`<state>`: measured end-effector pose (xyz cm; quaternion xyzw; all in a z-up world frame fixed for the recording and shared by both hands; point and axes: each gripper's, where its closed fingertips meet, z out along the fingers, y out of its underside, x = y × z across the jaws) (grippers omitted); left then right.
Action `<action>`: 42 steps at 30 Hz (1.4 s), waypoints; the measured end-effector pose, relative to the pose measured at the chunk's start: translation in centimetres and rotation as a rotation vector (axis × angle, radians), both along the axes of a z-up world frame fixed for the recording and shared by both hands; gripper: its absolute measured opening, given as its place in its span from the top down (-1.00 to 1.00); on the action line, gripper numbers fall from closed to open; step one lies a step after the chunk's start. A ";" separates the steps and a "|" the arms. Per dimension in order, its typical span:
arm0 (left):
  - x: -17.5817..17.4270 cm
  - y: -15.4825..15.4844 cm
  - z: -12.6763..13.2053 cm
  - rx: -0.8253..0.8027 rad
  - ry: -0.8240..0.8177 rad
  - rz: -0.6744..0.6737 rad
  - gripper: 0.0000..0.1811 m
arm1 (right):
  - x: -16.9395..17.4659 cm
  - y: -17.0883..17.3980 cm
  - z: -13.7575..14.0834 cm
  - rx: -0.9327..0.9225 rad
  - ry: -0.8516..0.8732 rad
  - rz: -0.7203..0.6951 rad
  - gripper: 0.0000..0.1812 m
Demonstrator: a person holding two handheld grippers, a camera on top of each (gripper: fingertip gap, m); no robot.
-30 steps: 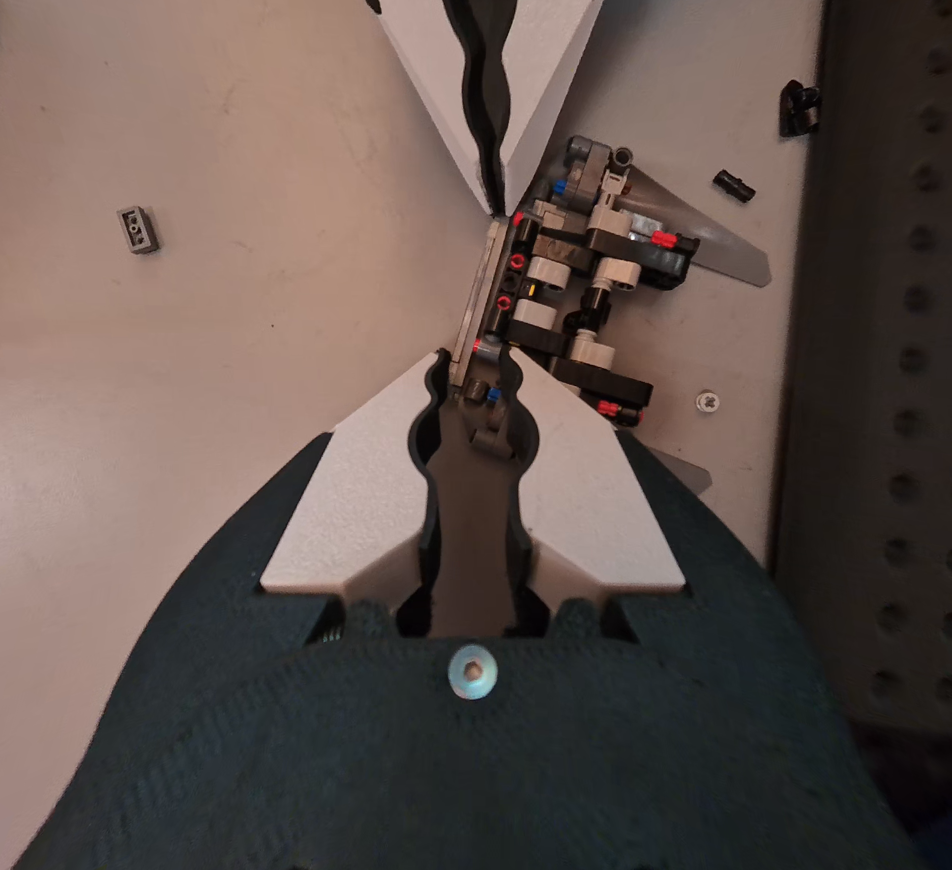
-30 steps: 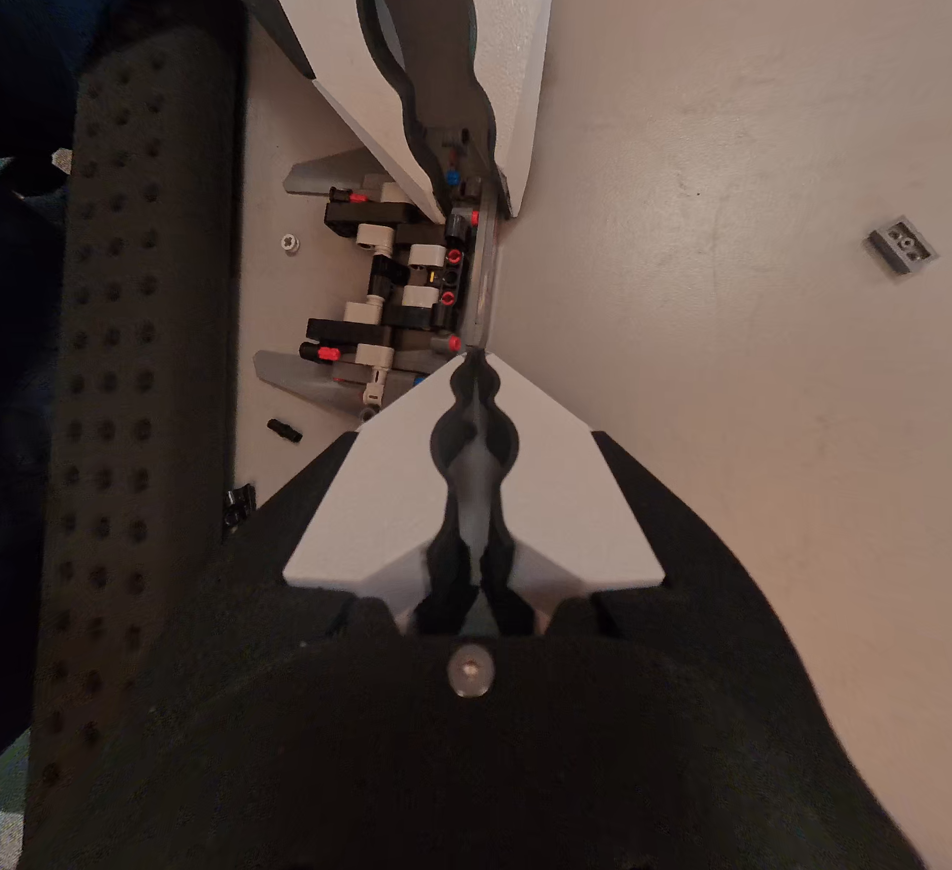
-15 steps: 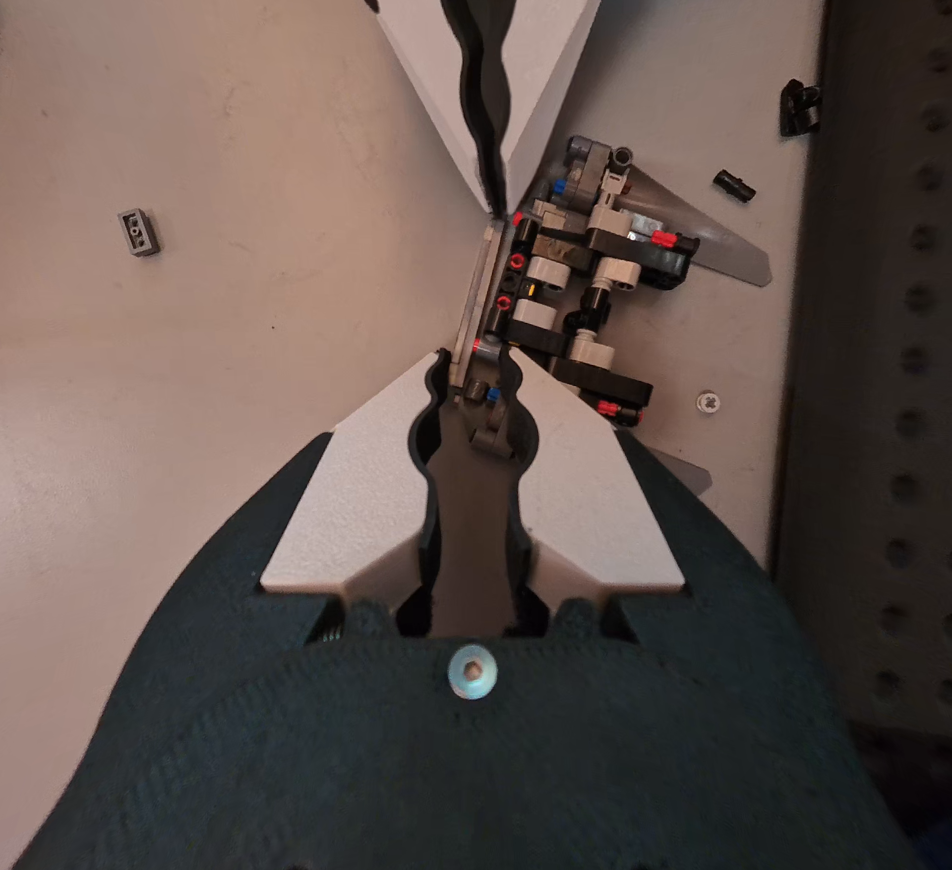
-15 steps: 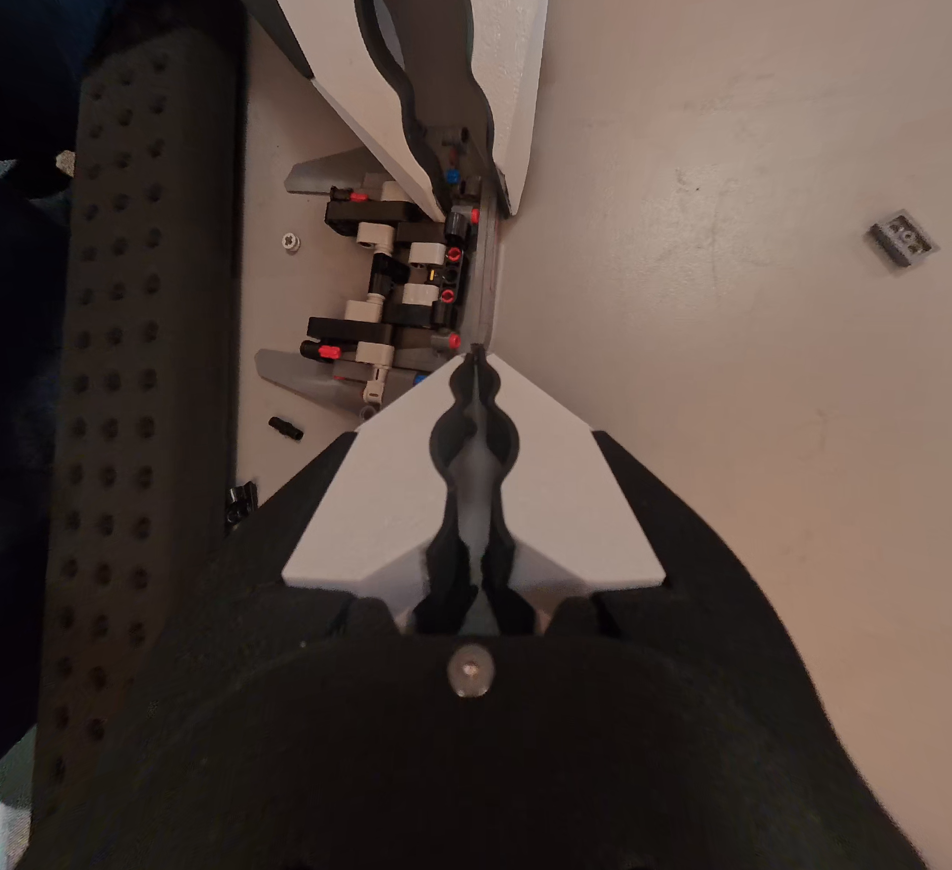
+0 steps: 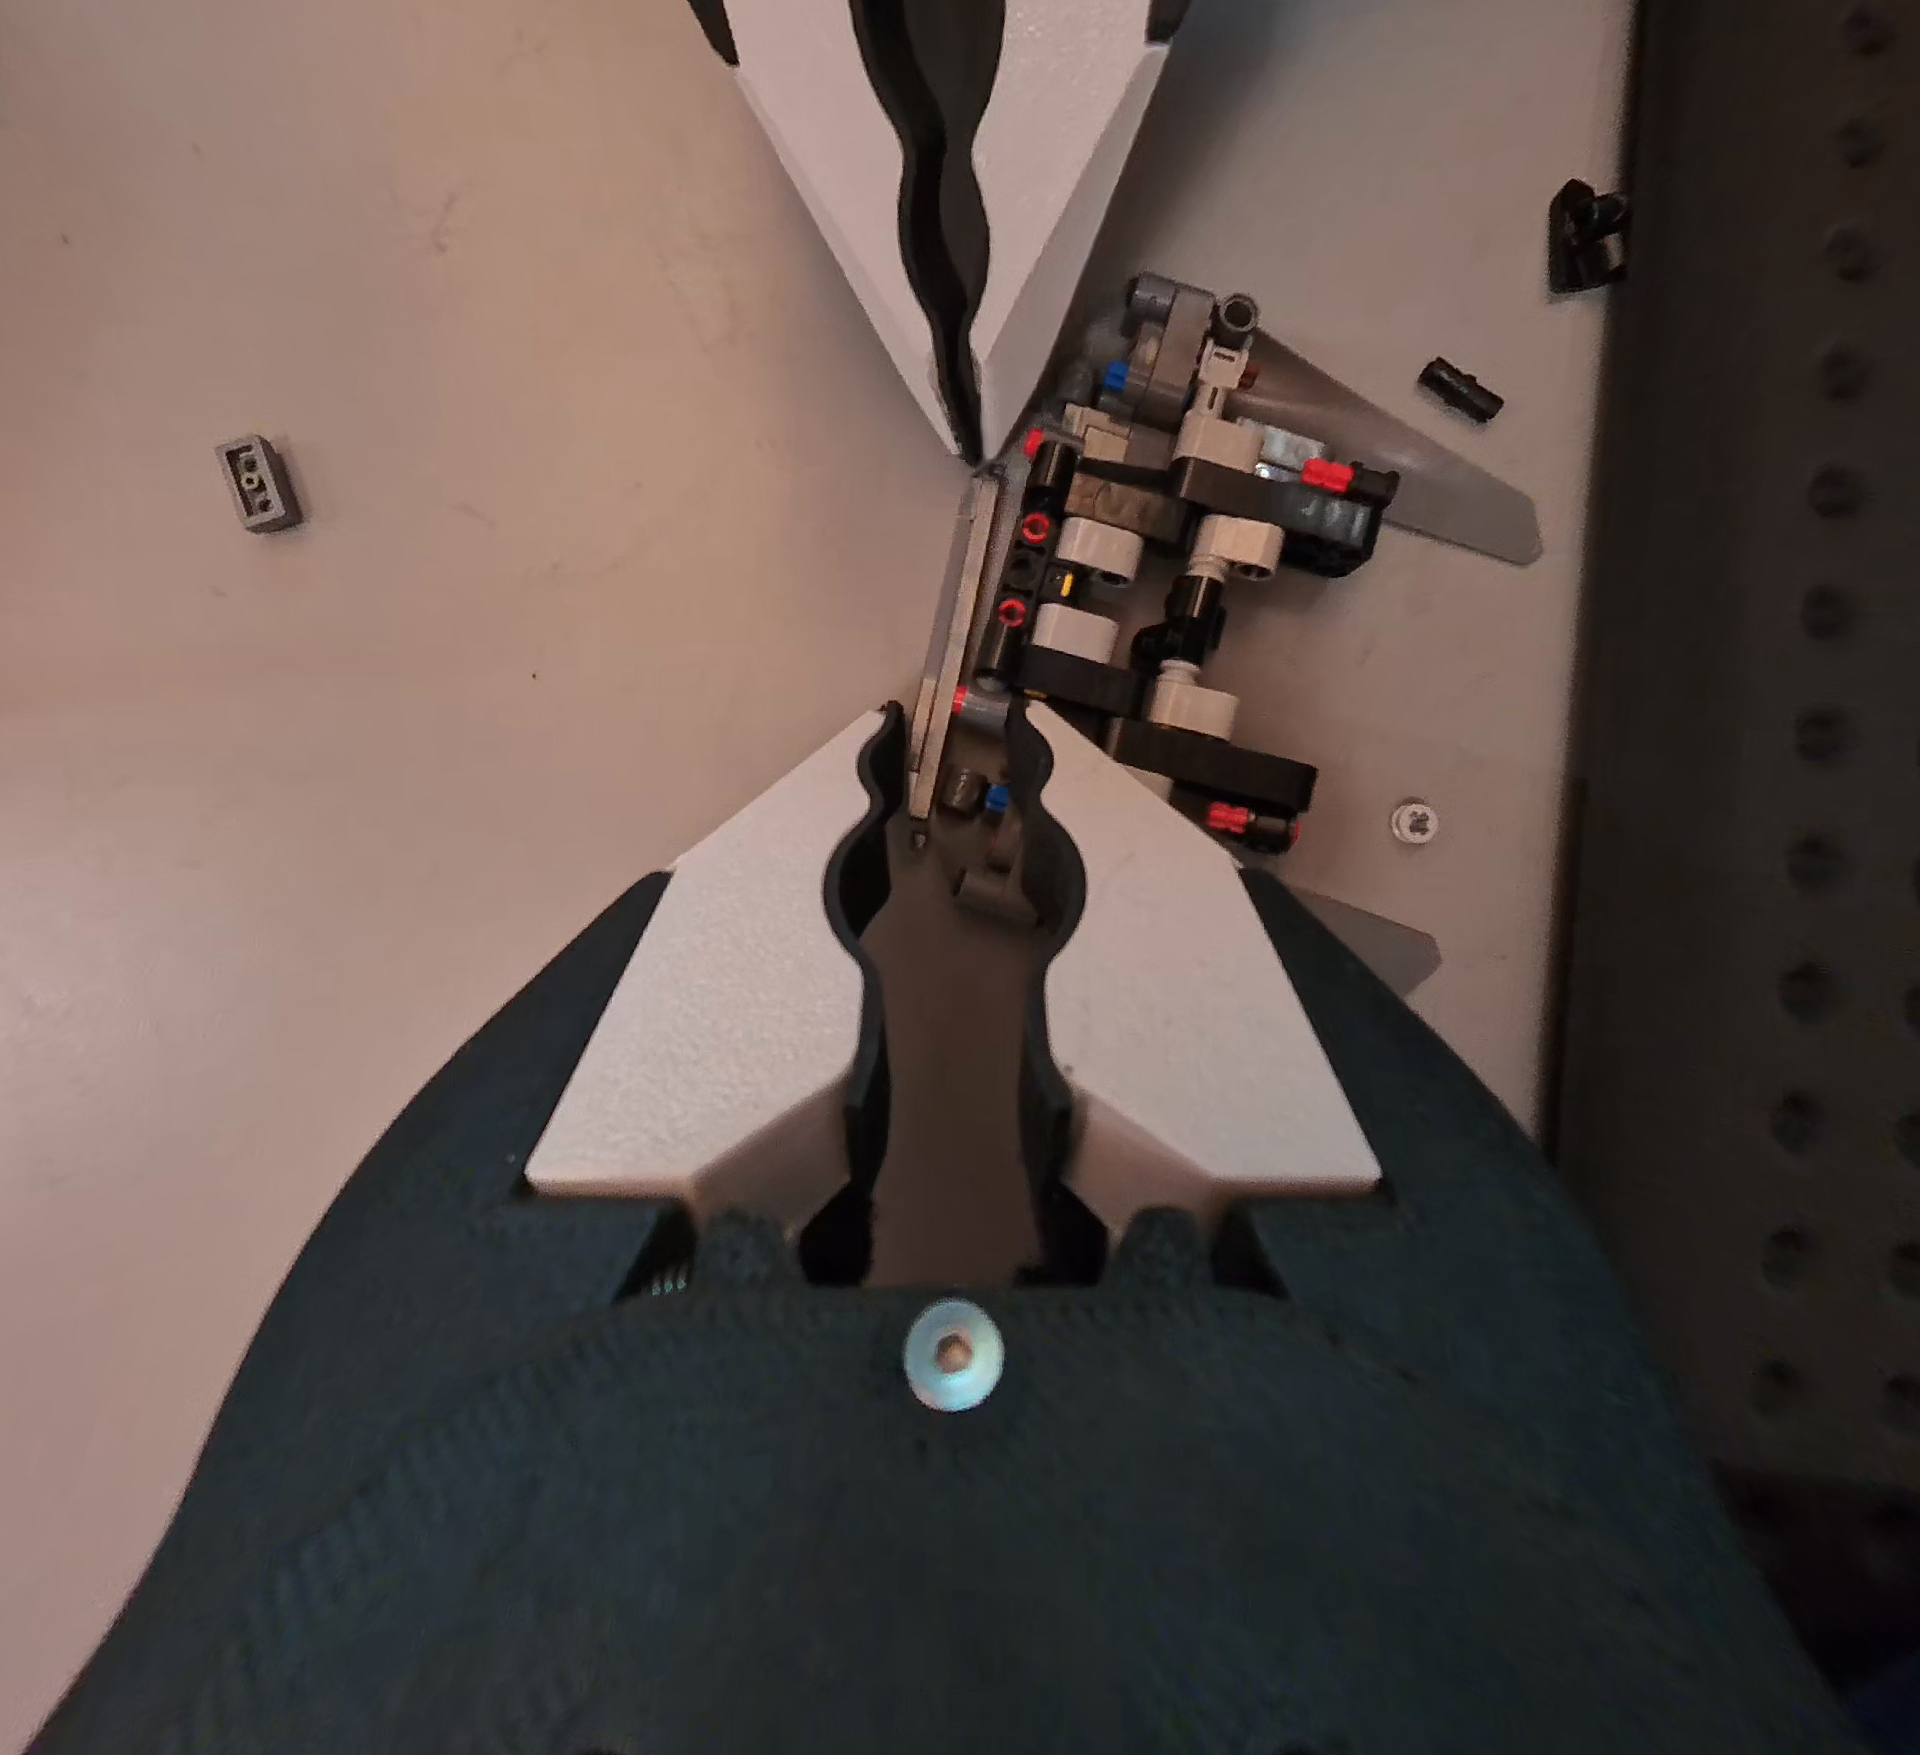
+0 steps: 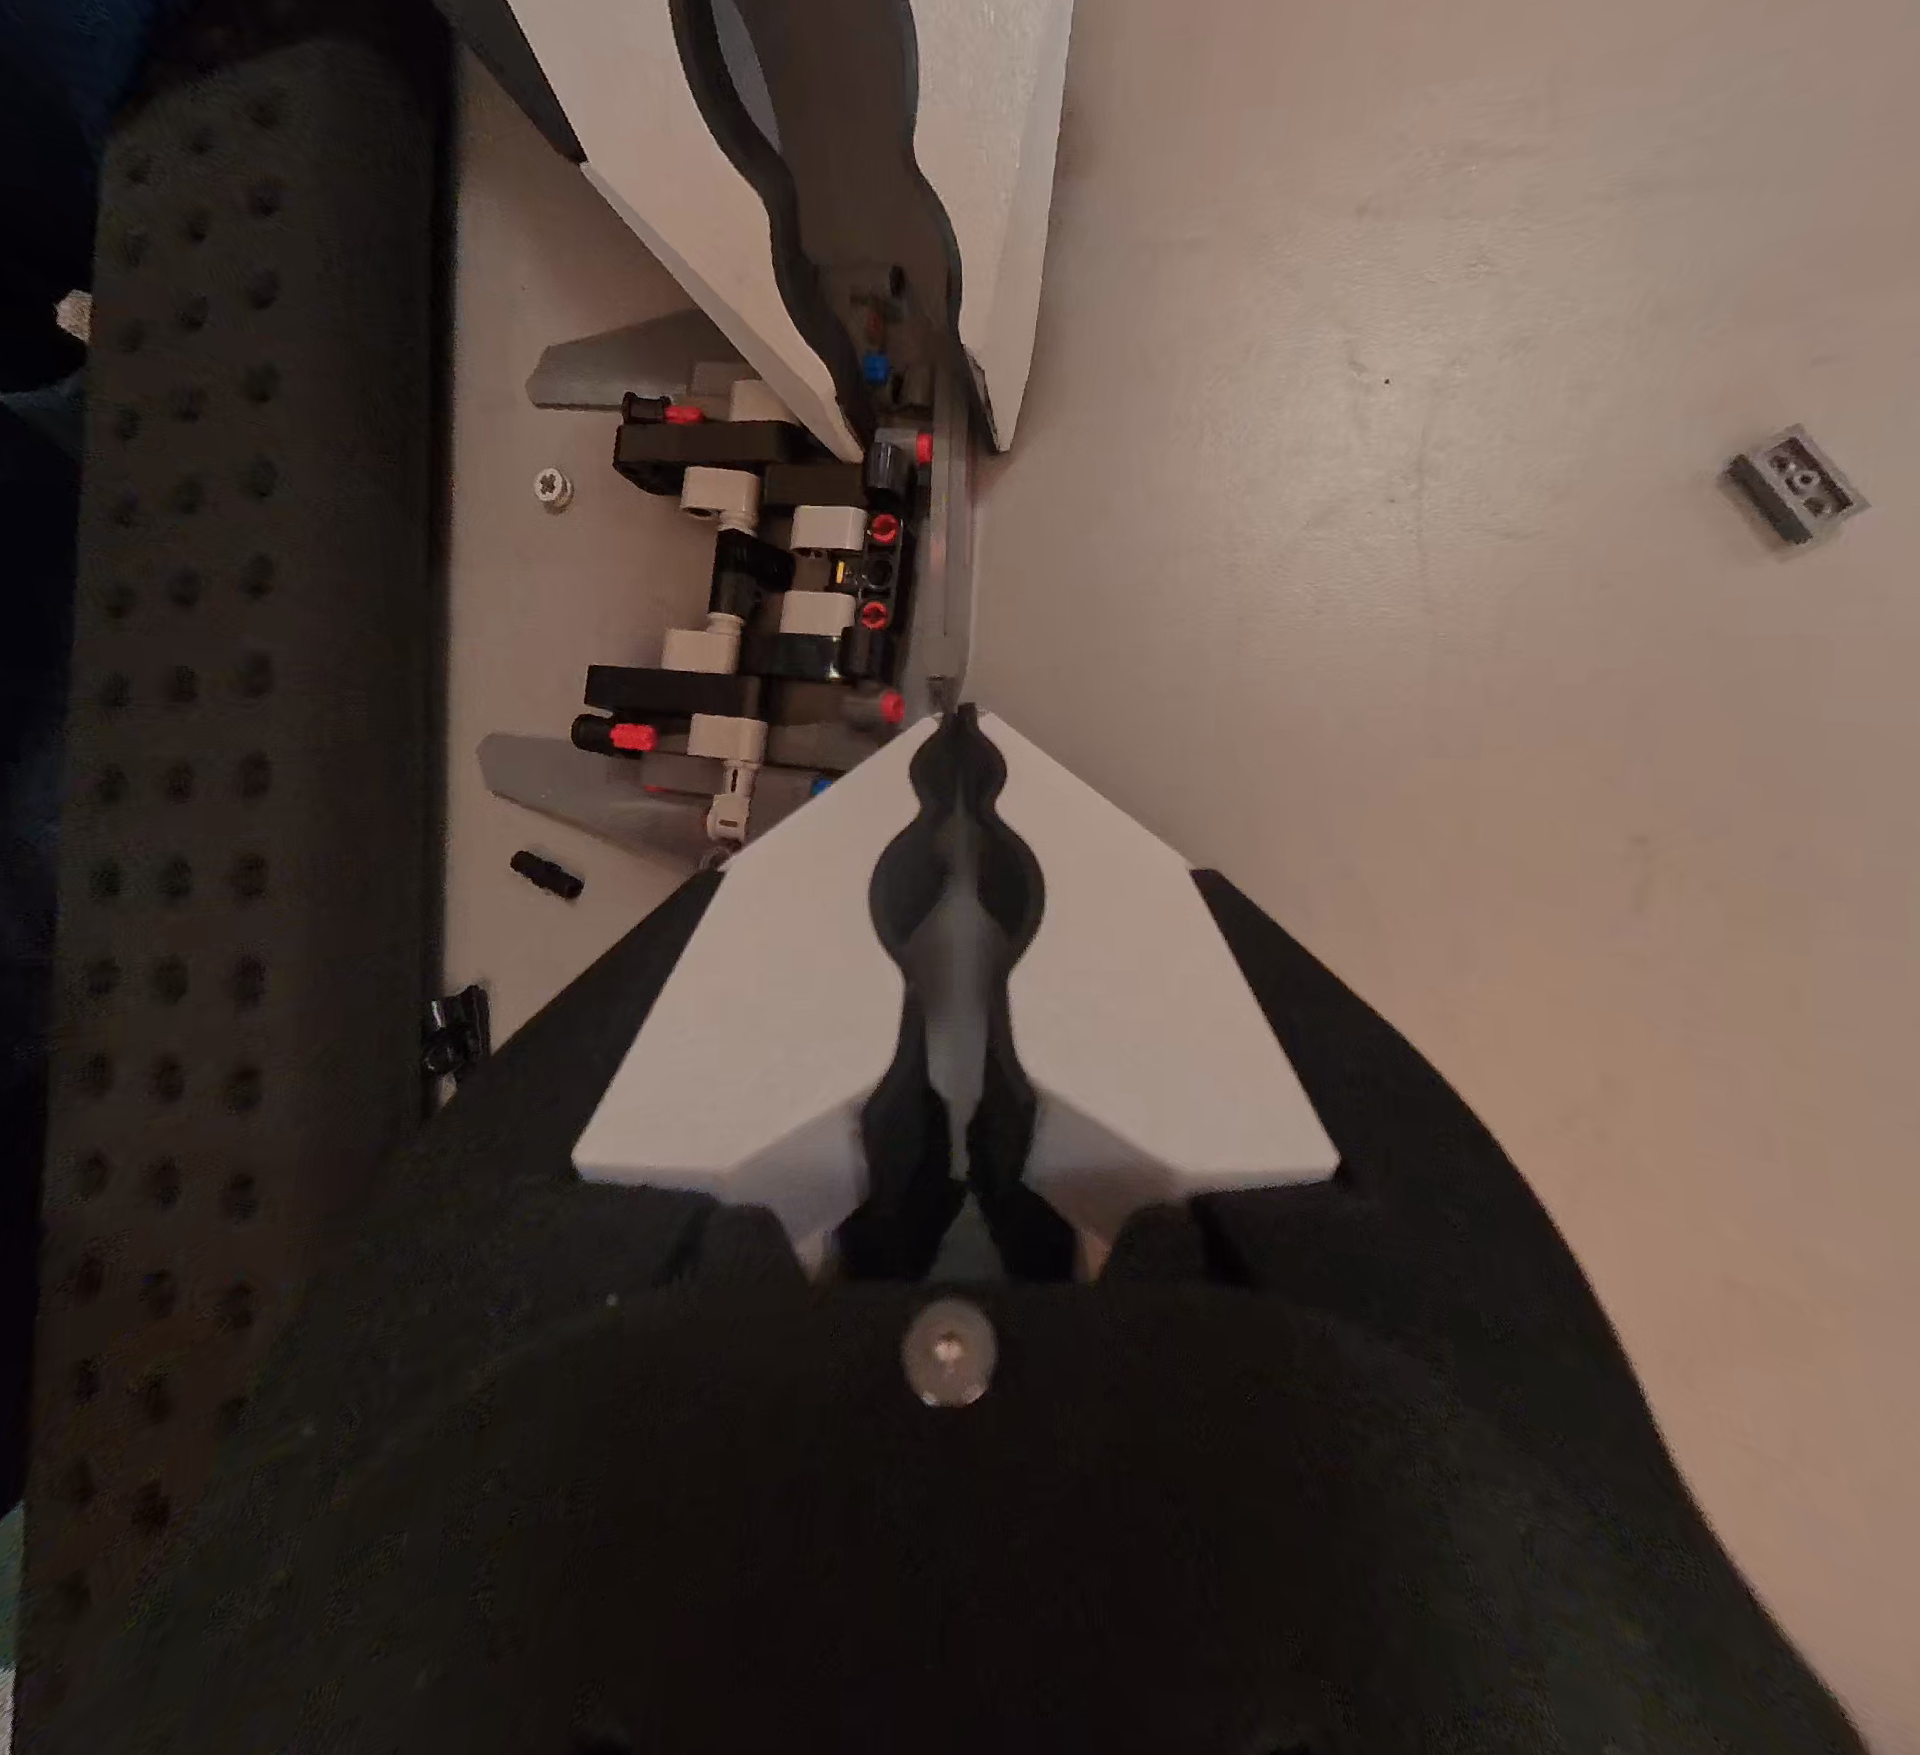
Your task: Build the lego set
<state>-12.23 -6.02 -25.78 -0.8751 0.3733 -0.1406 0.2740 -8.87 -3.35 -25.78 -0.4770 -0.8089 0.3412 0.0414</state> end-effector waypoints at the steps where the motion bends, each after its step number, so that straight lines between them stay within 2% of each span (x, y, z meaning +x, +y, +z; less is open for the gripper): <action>1: 0.0 0.0 0.0 0.000 0.001 0.000 0.80 | 0.0 0.0 0.0 -0.002 0.001 0.000 1.00; 11: -0.8 0.0 0.0 -0.003 0.020 0.030 0.71 | -0.1 -0.1 0.3 -0.022 0.007 -0.010 1.00; 19: -1.2 -0.2 0.0 -0.018 0.039 0.049 0.71 | -0.4 -0.2 0.1 0.004 0.013 -0.006 0.92; 32: -0.5 -0.7 0.0 -0.043 0.019 0.034 0.78 | -0.6 -0.5 0.0 0.038 0.028 0.003 1.00; 42: -0.6 -0.7 0.0 -0.045 0.010 0.036 0.73 | -0.8 -0.4 0.4 0.007 0.038 -0.009 1.00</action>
